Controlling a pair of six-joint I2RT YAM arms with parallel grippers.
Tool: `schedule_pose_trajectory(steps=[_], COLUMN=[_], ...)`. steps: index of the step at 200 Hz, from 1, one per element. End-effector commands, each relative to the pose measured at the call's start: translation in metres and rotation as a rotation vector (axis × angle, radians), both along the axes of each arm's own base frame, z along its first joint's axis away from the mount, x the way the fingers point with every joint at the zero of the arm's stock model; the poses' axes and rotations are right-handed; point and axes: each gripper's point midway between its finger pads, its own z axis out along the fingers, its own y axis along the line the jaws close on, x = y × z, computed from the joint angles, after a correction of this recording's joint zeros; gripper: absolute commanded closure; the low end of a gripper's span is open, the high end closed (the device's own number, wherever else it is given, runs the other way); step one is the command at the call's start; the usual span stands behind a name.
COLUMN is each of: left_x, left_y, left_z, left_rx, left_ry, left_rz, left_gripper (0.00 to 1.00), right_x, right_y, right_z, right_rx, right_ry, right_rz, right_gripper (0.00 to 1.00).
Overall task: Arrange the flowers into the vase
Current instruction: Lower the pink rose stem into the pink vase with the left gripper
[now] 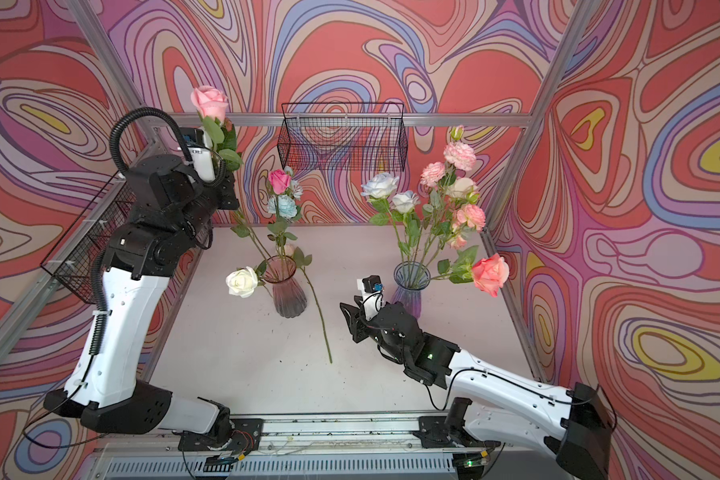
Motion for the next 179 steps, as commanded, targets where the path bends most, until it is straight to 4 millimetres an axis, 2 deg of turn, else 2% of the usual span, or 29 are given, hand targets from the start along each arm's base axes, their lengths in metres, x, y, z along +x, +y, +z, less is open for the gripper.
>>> schedule_pose_trajectory(steps=[1,50,87,110,120,129,139,155,179], left_x=[0.003,0.009,0.011,0.011,0.012,0.013,0.014,0.013,0.005], left_y=[-0.01,-0.016,-0.015,-0.013,-0.014,-0.016,-0.016,-0.02,-0.024], left_z=[-0.01,-0.072,-0.107,-0.119,-0.122,-0.124,-0.127,-0.124,-0.122], left_rx=[-0.066,-0.057,-0.034,-0.031,-0.029,-0.026,-0.021,-0.015,-0.02], left_ry=[-0.009,0.089,0.16,0.182,0.193,0.207,0.226,0.244,0.276], left_rz=[-0.048,-0.066,-0.056,-0.052,-0.06,-0.066,-0.072,-0.095,-0.129], left_gripper=[1.0,1.0,1.0,1.0,0.85,0.76,0.56,0.34,0.23], right_x=[-0.001,-0.002,-0.002,-0.002,-0.002,-0.003,-0.002,-0.003,-0.003], right_y=[-0.002,-0.004,-0.002,-0.001,0.0,0.0,-0.001,-0.001,-0.002], right_z=[-0.004,-0.011,-0.014,-0.013,-0.011,-0.012,-0.012,-0.013,-0.013], right_rx=[0.012,0.021,0.019,0.023,0.024,0.023,0.024,0.024,0.021], right_ry=[0.01,0.027,0.036,0.038,0.04,0.042,0.043,0.045,0.044], right_rz=[0.005,0.003,0.008,0.013,0.017,0.019,0.016,0.016,0.015], right_gripper=[0.56,0.56,0.55,0.55,0.55,0.55,0.55,0.55,0.55])
